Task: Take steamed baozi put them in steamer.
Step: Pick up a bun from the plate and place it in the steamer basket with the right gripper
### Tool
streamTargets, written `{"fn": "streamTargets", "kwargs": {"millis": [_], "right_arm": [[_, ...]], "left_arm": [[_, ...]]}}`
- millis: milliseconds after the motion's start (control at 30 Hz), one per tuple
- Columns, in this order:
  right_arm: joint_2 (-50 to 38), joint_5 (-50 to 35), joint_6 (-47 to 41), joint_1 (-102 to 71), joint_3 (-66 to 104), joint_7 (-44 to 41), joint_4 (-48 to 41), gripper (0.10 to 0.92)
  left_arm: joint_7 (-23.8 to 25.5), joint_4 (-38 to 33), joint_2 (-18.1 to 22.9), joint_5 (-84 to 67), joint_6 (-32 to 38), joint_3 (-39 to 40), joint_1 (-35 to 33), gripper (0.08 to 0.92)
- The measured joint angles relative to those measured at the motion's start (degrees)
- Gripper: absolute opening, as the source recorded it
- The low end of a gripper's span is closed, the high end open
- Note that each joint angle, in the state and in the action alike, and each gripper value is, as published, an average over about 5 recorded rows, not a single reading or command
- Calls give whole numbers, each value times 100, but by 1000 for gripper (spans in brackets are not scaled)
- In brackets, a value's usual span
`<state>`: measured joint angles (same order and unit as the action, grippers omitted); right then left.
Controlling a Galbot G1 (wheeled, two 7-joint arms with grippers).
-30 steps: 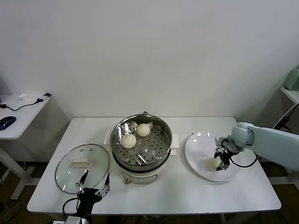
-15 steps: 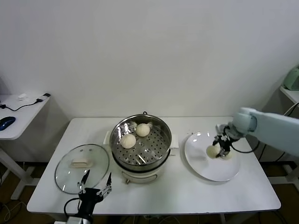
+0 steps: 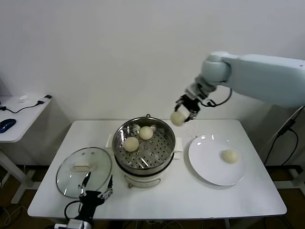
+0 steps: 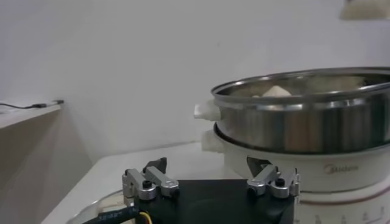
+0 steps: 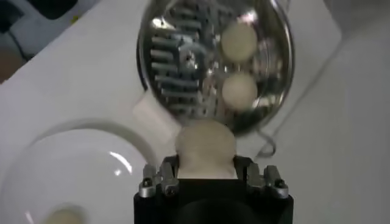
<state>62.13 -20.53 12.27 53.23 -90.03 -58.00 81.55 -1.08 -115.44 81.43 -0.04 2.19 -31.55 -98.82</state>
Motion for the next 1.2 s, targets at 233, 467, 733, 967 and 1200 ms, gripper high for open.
{"fn": "streamTargets", "kwargs": {"millis": [233,467,733,967,1200], "right_arm": [[593,828,682,-339,148,92,461,606],[919,1763,959,-971,265,430,238,609],[1164,2151,1024,-1552,338,744,-43,608],[1259,2065,1093,-1705,372,778,-252,610],[1306,1673,1216,-1668,321,652,-406,744]], "left_arm": [[-12,5,-12,-49,-11,-62,-10,823],[-13,-8,5,-54,-15,-56,-18,823],[-18,2,19,-44,-20,-37,-39,823],[-22,-19,27,-32,-21,-21,-83,823],[-21,-39,27,-23,-20,0,-90,823]]}}
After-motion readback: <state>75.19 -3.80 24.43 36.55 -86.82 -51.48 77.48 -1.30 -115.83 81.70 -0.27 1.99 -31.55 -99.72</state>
